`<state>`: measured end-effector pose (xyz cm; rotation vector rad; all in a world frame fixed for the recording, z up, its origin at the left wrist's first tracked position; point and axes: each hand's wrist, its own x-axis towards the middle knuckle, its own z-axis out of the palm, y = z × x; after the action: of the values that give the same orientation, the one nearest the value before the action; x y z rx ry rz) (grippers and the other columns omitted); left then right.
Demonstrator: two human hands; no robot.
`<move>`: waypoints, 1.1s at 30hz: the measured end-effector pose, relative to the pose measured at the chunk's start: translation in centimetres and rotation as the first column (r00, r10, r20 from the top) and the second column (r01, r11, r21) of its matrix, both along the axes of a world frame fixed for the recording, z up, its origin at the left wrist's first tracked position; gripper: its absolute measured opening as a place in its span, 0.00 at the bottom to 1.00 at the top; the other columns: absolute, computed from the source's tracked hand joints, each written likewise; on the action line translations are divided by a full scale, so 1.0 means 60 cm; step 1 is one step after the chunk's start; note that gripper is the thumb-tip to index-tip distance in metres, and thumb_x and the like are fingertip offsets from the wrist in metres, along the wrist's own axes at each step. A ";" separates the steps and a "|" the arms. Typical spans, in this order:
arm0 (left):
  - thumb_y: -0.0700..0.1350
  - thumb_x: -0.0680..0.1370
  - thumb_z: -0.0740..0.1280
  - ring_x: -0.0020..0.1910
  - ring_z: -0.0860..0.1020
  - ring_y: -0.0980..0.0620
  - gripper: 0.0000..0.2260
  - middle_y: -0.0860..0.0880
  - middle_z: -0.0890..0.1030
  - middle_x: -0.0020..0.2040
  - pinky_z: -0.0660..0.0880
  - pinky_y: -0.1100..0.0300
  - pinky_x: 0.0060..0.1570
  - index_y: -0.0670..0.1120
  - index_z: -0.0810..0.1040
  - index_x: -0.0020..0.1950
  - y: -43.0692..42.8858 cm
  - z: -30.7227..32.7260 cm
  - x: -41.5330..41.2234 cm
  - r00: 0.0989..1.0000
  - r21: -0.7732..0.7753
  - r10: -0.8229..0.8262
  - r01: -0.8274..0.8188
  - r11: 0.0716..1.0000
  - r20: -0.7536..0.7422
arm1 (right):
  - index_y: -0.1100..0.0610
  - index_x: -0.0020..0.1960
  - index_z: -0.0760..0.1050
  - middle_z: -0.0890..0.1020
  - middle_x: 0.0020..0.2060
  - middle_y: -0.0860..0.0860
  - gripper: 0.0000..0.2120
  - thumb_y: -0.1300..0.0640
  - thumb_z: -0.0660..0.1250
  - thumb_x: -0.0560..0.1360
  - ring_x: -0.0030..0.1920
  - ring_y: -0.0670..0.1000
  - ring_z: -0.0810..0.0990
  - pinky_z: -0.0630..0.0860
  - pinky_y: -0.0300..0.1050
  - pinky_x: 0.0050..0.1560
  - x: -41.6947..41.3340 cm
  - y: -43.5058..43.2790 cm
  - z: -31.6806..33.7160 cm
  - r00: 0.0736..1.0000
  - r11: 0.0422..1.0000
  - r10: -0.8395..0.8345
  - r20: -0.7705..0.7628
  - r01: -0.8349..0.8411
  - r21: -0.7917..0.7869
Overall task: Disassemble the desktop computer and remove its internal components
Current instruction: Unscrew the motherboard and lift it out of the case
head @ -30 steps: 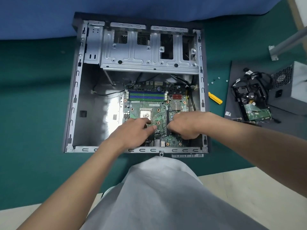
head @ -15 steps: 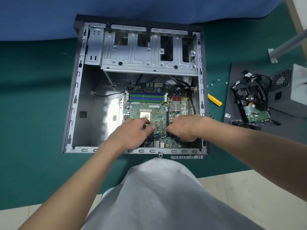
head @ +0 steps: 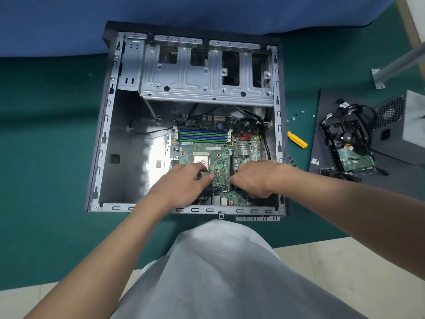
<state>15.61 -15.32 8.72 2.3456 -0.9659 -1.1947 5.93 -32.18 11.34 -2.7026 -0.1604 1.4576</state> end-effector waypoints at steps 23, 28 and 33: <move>0.51 0.75 0.70 0.52 0.68 0.50 0.10 0.52 0.78 0.51 0.65 0.55 0.54 0.53 0.81 0.55 -0.118 -0.045 -0.011 0.804 -0.028 -0.594 0.593 0.804 -0.021 | 0.62 0.49 0.70 0.73 0.34 0.53 0.05 0.60 0.60 0.79 0.31 0.51 0.73 0.67 0.45 0.28 -0.014 0.021 0.003 0.979 0.954 0.164 -0.119 -0.188 -0.235; 0.50 0.74 0.70 0.54 0.67 0.51 0.14 0.51 0.75 0.52 0.65 0.53 0.59 0.52 0.66 0.35 -0.125 -0.082 -0.037 0.681 -0.055 -0.708 0.727 0.685 0.188 | 0.62 0.59 0.72 0.73 0.39 0.54 0.10 0.60 0.61 0.79 0.42 0.54 0.73 0.74 0.50 0.50 -0.014 0.029 -0.002 0.982 0.980 -0.065 -0.180 0.029 -0.195; 0.49 0.76 0.68 0.52 0.64 0.54 0.05 0.53 0.73 0.50 0.62 0.55 0.61 0.49 0.77 0.48 -0.141 -0.112 -0.052 0.693 -0.111 -0.700 0.720 0.685 0.173 | 0.64 0.67 0.68 0.75 0.60 0.56 0.17 0.60 0.61 0.79 0.57 0.55 0.75 0.72 0.48 0.54 -0.013 0.031 -0.011 0.928 0.939 -0.300 -0.221 0.247 -0.238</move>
<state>12.49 -23.80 1.98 1.9407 -2.0702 -1.1411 5.17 -30.34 10.69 -2.5141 0.3899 1.7921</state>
